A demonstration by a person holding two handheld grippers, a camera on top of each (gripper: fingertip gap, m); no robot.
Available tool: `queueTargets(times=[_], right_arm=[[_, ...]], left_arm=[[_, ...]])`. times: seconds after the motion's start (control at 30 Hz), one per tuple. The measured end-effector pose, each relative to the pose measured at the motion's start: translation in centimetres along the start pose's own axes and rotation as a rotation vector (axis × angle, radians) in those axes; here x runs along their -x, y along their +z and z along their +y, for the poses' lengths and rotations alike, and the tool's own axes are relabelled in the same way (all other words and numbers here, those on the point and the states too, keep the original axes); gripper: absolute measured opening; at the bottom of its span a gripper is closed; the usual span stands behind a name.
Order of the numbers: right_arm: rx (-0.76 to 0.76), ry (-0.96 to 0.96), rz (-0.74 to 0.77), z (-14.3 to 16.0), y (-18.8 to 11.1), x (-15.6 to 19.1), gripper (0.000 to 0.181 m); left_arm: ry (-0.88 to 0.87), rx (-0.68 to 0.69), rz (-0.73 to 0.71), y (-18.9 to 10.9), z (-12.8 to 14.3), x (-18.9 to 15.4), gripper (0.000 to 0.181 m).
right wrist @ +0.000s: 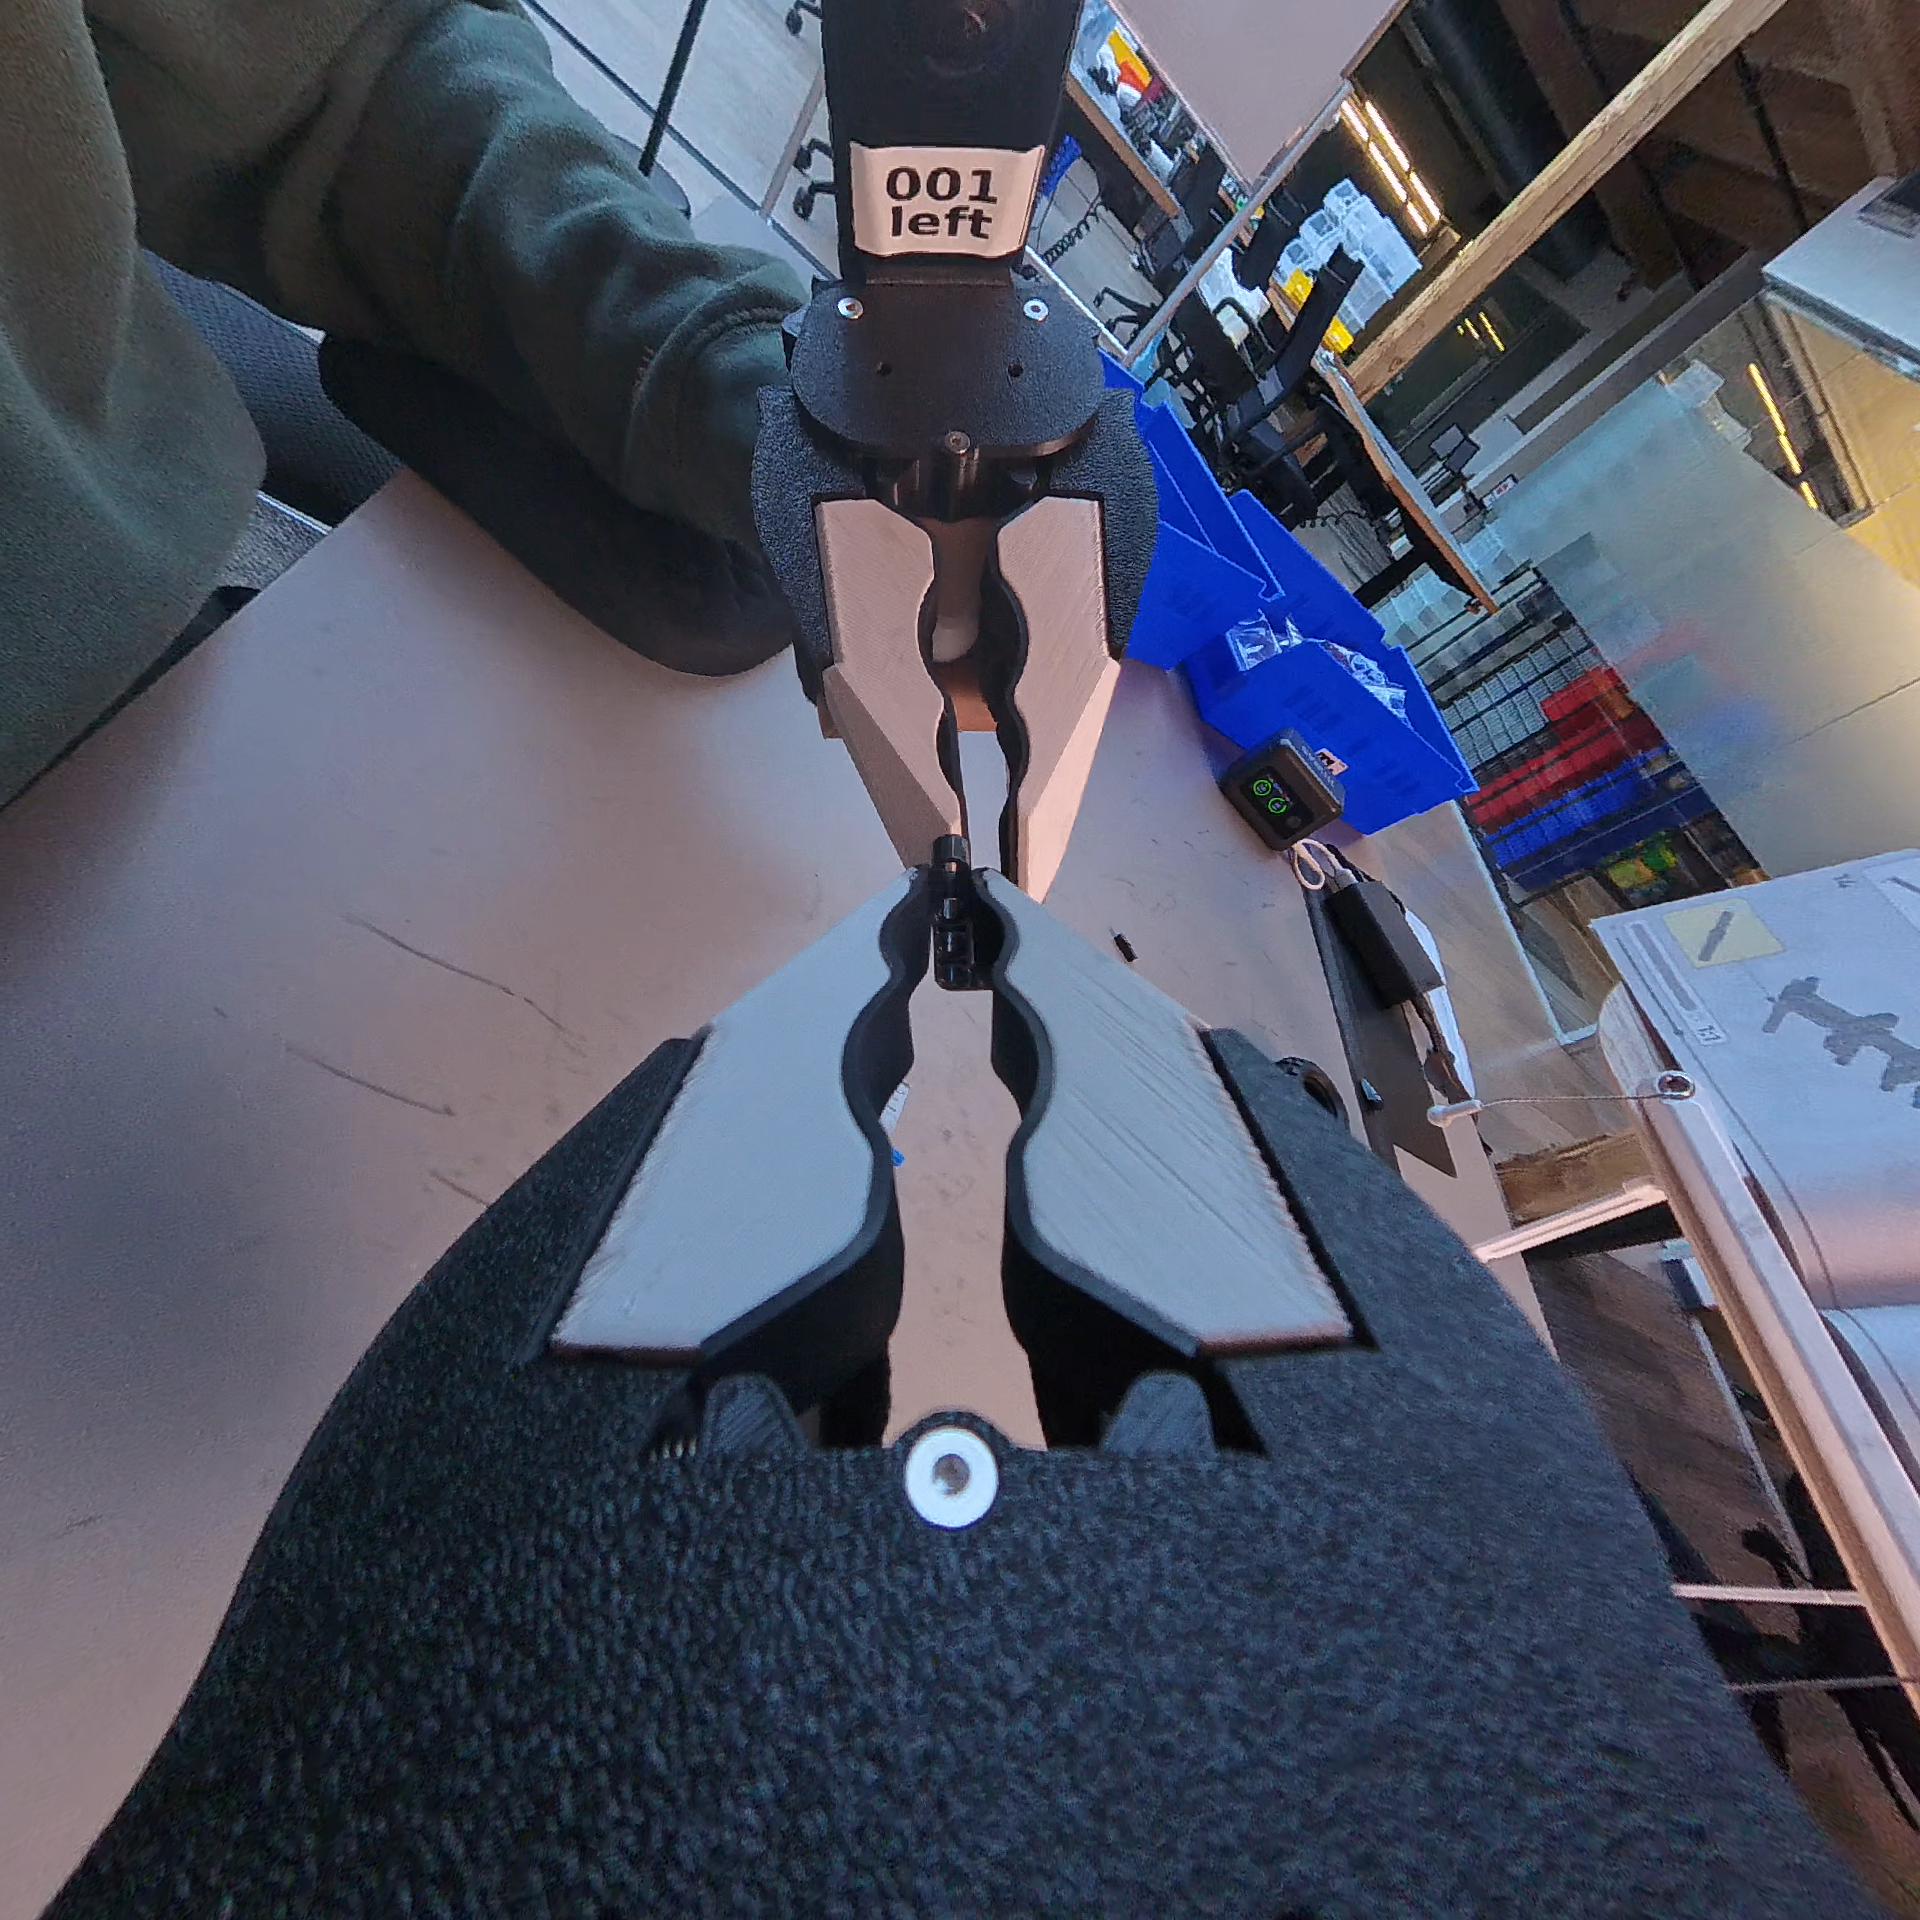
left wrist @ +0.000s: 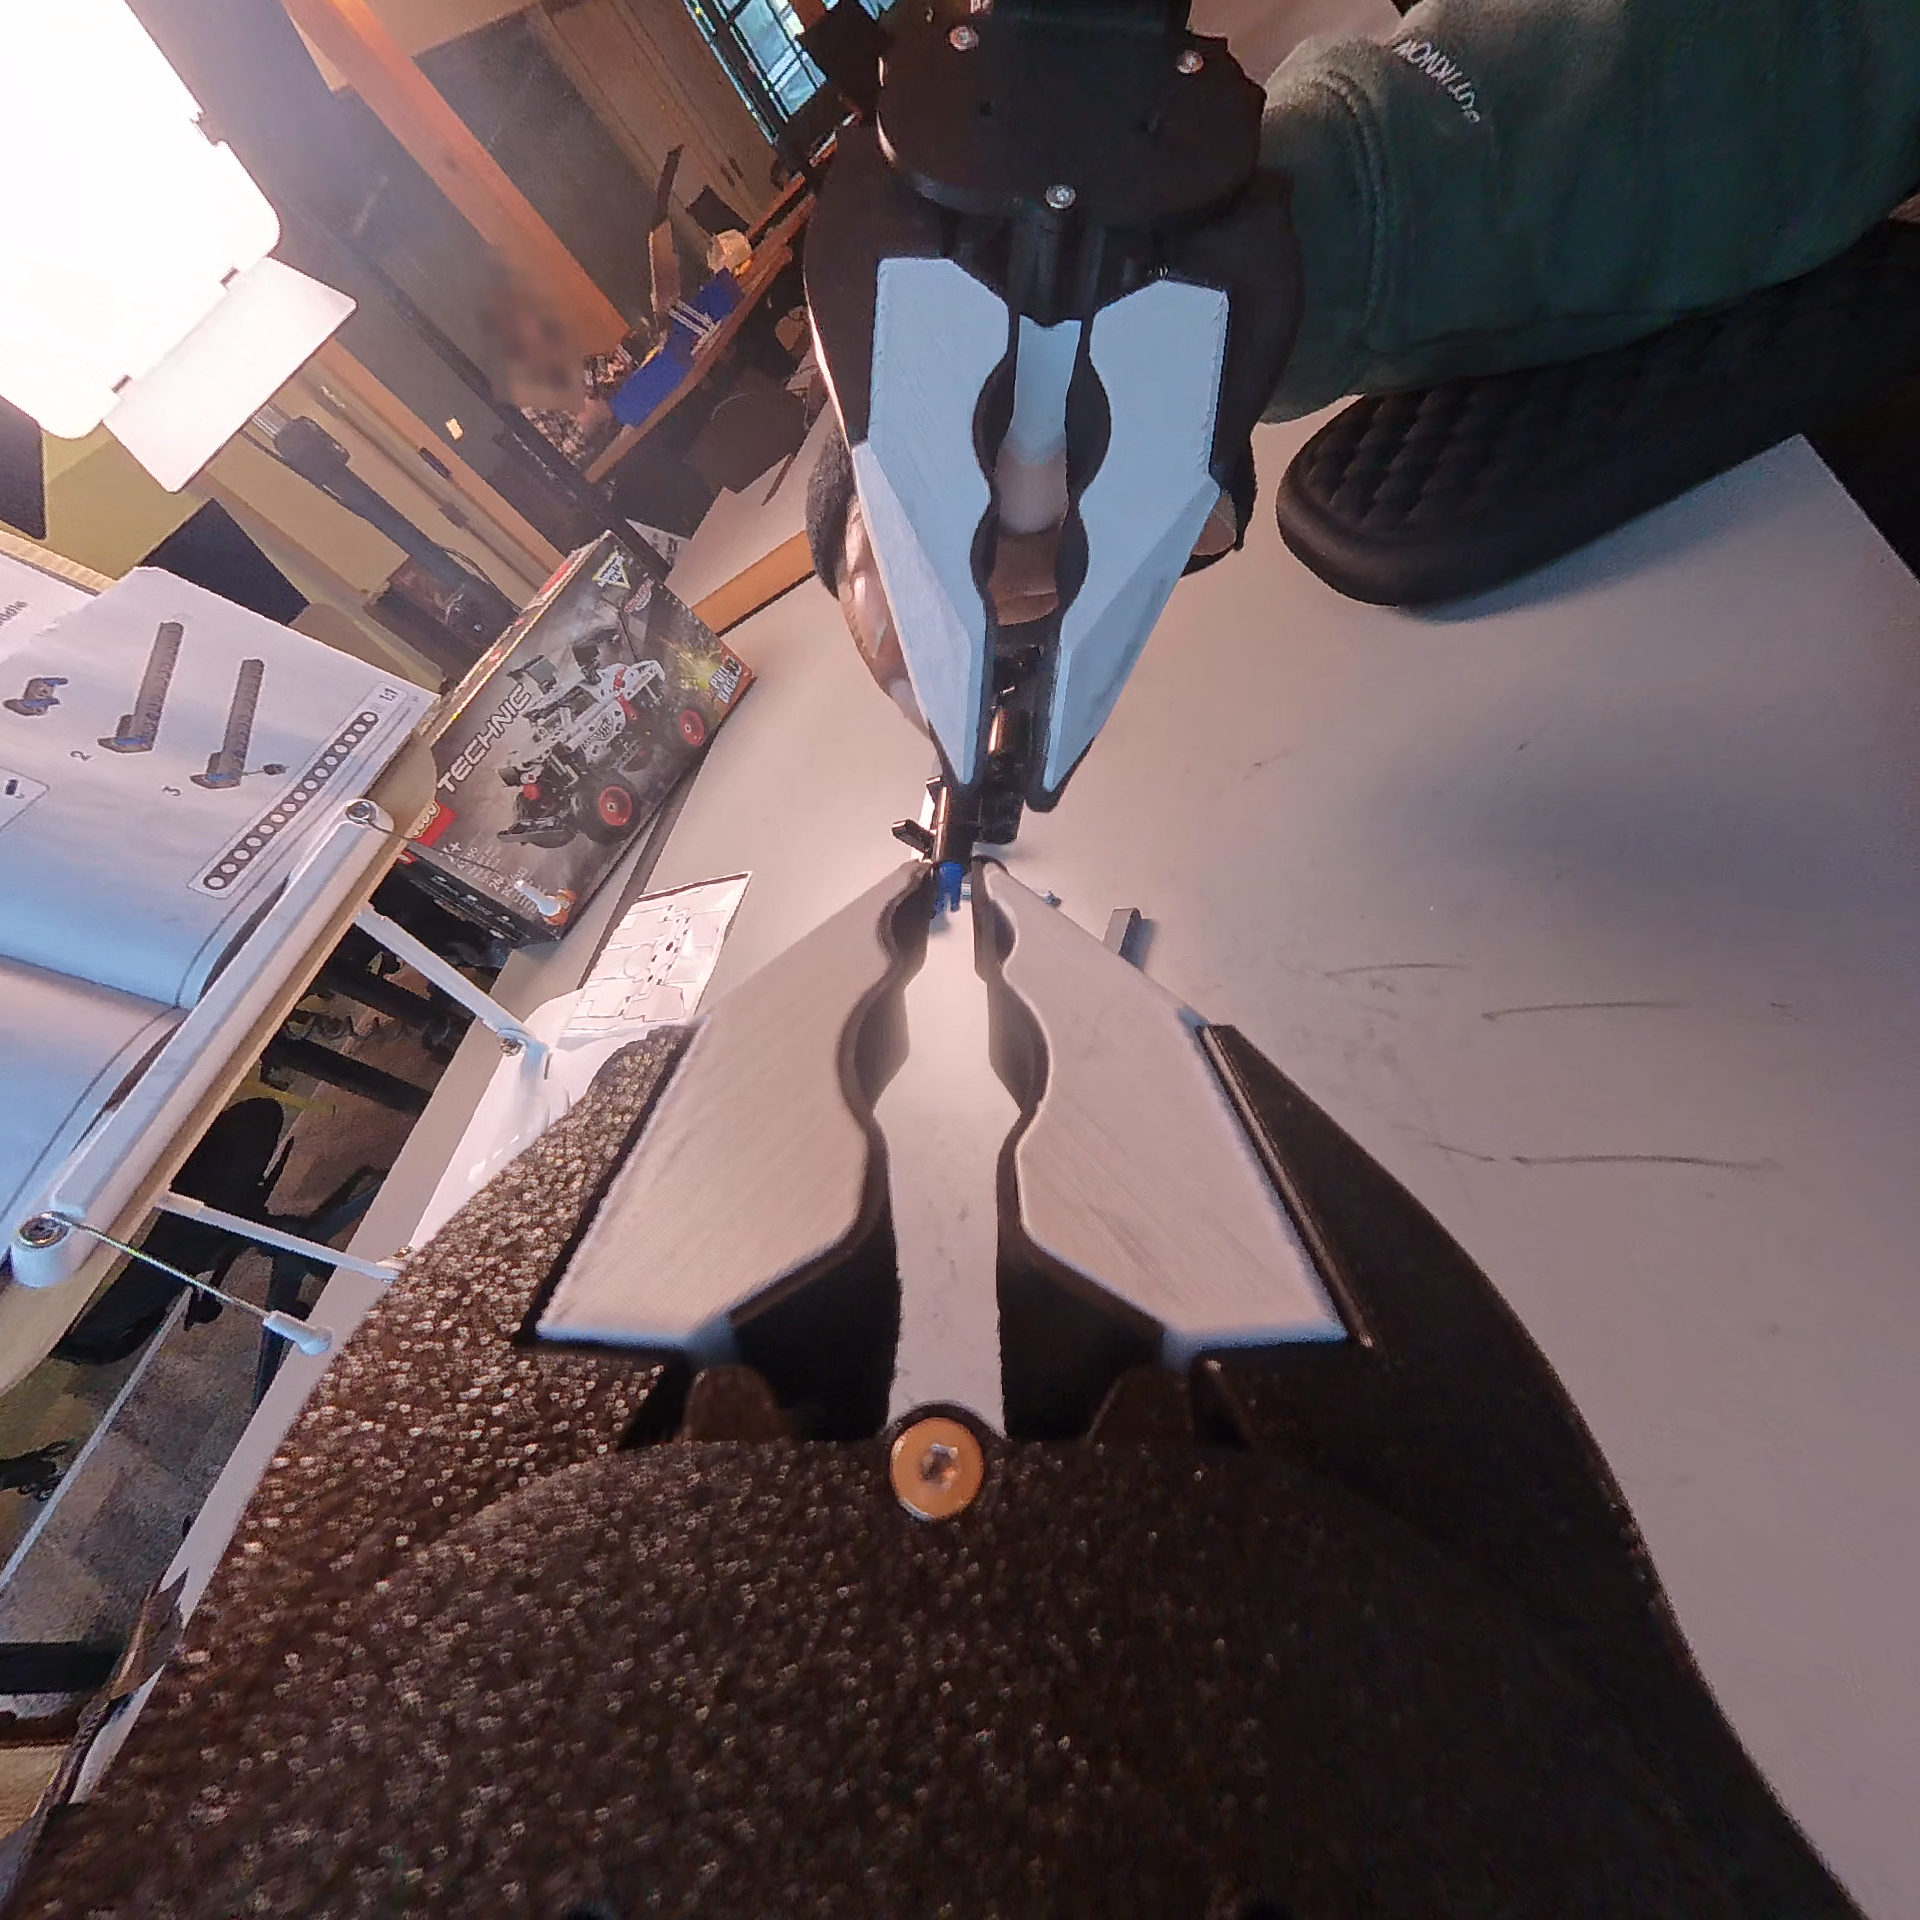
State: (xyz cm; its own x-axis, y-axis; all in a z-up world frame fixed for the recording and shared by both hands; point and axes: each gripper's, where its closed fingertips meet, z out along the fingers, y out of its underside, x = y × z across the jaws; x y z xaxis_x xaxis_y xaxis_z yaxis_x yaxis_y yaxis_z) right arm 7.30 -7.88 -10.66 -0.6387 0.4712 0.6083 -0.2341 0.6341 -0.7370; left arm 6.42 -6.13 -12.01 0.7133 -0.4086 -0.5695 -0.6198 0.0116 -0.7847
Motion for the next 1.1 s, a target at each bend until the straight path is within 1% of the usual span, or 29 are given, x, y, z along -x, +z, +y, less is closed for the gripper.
queueTargets(times=[0.23,0.3,0.4,0.43,0.5,0.57,0.7,0.73,0.83,1.03,1.1], right_arm=[[0.001,0.008,0.000,-0.2,-0.2,0.0,0.006],[-0.015,0.026,0.032,-0.4,-0.2,-0.5,0.008],[-0.051,0.083,0.049,-1.3,-0.7,-1.2,0.037],[-0.048,0.081,0.056,-1.3,-0.8,-1.4,0.042],[-0.038,0.061,0.065,-1.3,-0.8,-1.4,0.041],[-0.026,0.052,0.065,-1.1,-0.6,-1.2,0.037],[-0.012,0.038,0.065,-0.9,-0.3,-1.0,0.018],[0.000,0.031,0.069,-0.7,-0.3,-1.0,0.015],[0.020,0.043,0.064,-0.3,-0.2,-0.9,0.016],[0.003,0.065,0.061,0.2,0.0,-0.9,0.015],[0.007,0.075,0.062,0.5,0.1,-1.0,0.015]], left_arm=[[-0.006,0.003,0.002,0.0,0.1,0.0,0.004],[-0.018,-0.013,-0.009,-0.1,-0.1,0.3,0.004],[-0.054,-0.064,-0.018,-0.6,-0.8,0.8,0.003],[-0.060,-0.082,-0.019,-0.7,-1.1,0.9,0.003],[-0.071,-0.113,-0.013,-0.9,-1.6,0.8,0.003],[-0.066,-0.129,-0.009,-0.9,-2.0,0.7,0.003],[-0.051,-0.126,0.000,-0.8,-2.1,0.3,0.003],[-0.047,-0.125,0.000,-0.7,-2.1,0.2,0.003],[-0.049,-0.101,0.001,-0.6,-1.8,0.2,0.003],[-0.017,-0.055,-0.021,-0.5,-1.3,0.3,0.004],[-0.040,-0.034,-0.008,-0.4,-1.0,0.4,0.003]])
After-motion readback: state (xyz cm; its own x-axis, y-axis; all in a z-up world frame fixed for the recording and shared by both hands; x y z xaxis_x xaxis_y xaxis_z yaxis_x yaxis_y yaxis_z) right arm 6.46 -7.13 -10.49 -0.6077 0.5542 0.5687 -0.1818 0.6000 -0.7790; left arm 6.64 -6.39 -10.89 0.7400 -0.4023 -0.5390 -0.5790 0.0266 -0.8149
